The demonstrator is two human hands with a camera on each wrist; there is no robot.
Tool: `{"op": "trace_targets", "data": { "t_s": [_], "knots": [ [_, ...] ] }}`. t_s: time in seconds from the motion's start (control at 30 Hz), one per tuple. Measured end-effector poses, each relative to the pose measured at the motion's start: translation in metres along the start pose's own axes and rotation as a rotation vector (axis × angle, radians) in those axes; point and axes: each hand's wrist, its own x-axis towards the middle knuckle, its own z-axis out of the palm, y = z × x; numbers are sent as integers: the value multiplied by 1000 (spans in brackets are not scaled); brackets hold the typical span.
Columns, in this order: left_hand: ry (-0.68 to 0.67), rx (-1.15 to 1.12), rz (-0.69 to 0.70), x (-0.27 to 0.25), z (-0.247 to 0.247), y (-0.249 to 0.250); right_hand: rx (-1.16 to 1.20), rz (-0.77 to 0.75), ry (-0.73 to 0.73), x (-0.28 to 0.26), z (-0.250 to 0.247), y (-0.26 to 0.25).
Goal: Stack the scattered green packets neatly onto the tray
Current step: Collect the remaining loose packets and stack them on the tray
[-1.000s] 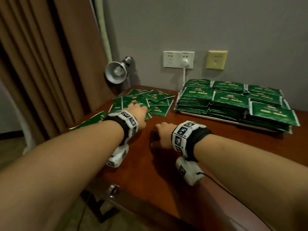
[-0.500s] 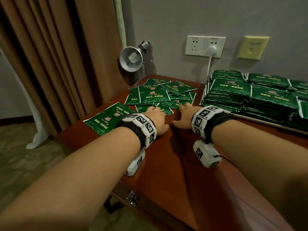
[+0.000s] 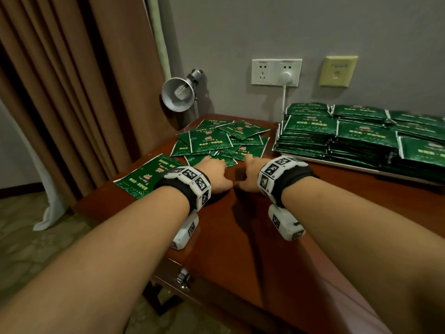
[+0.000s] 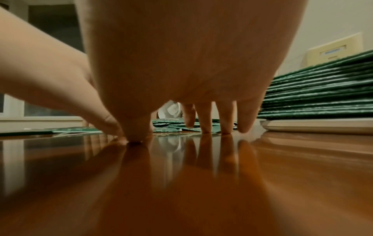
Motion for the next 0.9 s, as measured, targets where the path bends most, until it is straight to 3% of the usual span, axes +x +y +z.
{"op": "trace_targets", "data": {
  "t_s": [0.1,0.37,0.5,0.63,0.9],
  "knots": [
    [57,-6,-15,-1,2,-1,-76,20,24,2,4,0],
    [45,40,-6,2,4,-4,-165,43,-22,13,2,4],
    [39,72,5,1,2,-3,-130,27,27,12,1,6],
    [45,93,6,-1,-1,1,20,34,-44,9,2,5],
    [34,73,-31,-6,-2,5,-93,78,-15,15,3,-2]
  ]
}}
